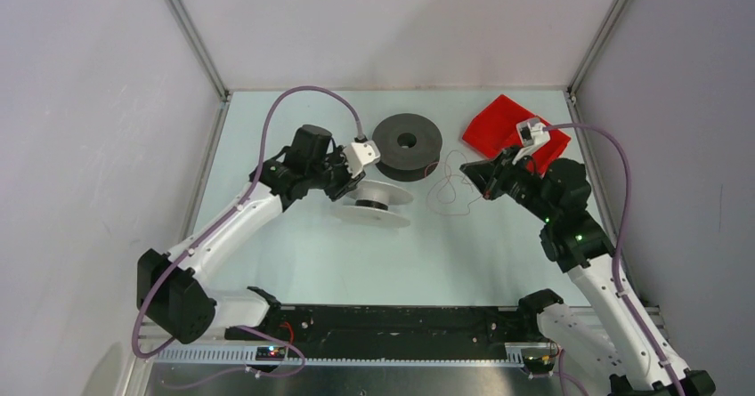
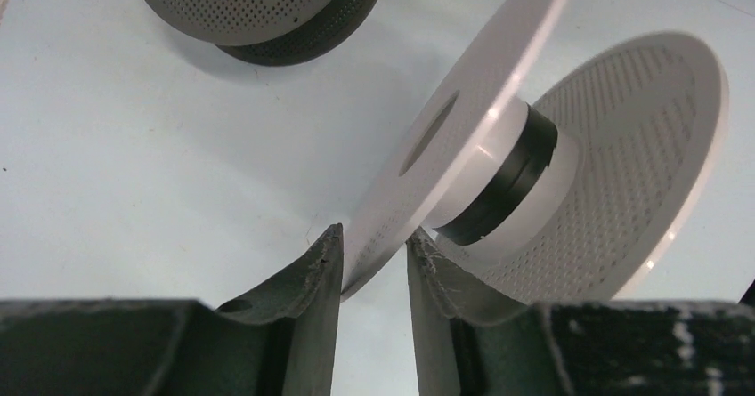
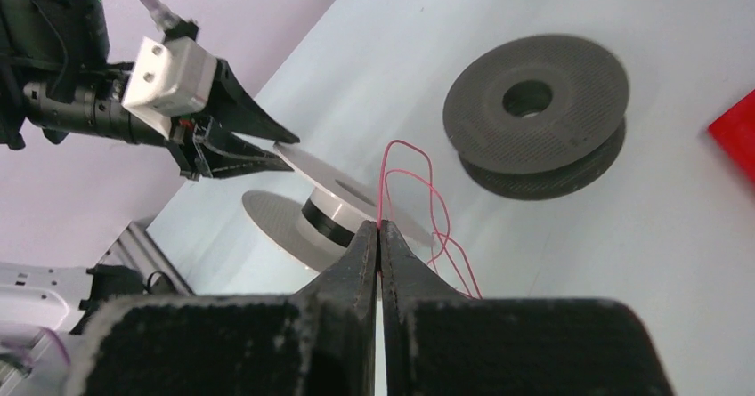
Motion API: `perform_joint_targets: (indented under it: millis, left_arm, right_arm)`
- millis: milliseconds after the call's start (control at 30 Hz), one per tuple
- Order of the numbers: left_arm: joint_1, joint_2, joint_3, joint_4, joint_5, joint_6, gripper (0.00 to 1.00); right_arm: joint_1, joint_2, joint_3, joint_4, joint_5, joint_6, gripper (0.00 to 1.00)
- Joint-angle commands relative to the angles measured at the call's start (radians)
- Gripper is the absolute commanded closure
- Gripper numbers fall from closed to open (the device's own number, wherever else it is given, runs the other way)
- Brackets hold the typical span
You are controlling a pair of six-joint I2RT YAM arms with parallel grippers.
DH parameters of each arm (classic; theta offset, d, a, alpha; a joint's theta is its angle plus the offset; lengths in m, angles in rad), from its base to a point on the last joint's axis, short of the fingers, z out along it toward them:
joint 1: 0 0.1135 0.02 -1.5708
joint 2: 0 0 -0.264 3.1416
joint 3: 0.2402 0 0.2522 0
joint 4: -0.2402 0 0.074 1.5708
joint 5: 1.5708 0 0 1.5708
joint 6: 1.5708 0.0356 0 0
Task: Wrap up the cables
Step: Adjust the cable at the center of the board.
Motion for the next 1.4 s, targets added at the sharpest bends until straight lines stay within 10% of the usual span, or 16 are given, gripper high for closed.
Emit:
perform_joint_targets:
  millis: [0, 1367]
  left_arm:
    - [0.003, 0.019, 0.038, 0.011, -0.035, -0.016, 0.65]
    - [0.013, -0.066, 0.127, 0.009, -0.085, -0.042, 0.54]
  right_arm:
    - [0.004, -0.046, 0.058, 0.008, 0.081, -0.056, 0.97]
    - [0.01, -0.073, 0.059, 0.041, 0.021, -0.034, 0.96]
